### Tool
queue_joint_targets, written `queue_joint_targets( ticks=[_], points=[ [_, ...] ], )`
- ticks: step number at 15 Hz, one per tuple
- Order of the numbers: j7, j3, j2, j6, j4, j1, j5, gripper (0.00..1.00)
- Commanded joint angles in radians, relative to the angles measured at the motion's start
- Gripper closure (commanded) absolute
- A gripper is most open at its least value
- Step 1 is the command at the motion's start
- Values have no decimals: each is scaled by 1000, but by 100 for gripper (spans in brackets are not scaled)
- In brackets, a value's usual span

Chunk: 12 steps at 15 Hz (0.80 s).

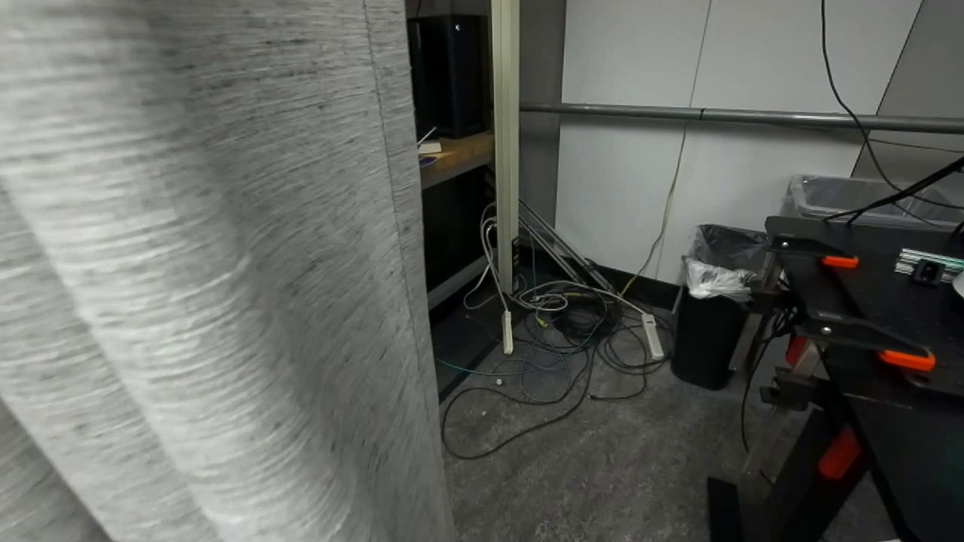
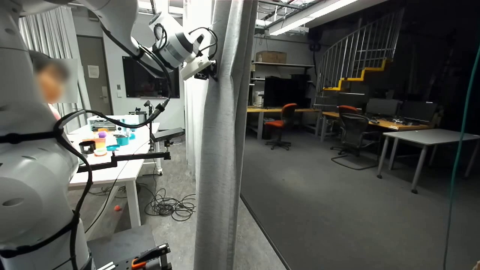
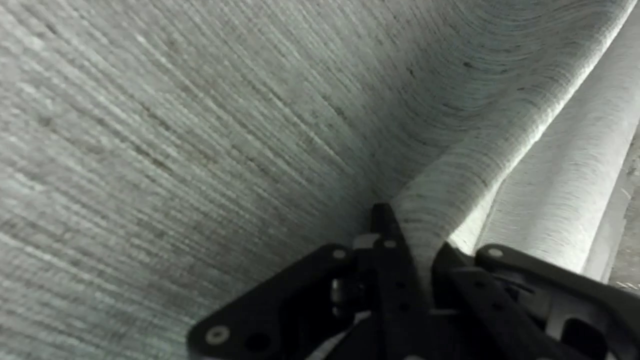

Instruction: Open the curtain from right to left

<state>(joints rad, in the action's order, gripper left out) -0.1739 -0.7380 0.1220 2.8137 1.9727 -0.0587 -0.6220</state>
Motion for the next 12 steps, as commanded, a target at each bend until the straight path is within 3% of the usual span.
queue_joint_targets(
  ticks=[1, 6, 12],
  points=[
    [39, -30, -38, 62, 112, 39, 2, 100],
    [73, -43, -31, 86, 126, 26, -37, 100],
    [12, -59, 41, -6, 155, -13, -136, 100]
  ],
)
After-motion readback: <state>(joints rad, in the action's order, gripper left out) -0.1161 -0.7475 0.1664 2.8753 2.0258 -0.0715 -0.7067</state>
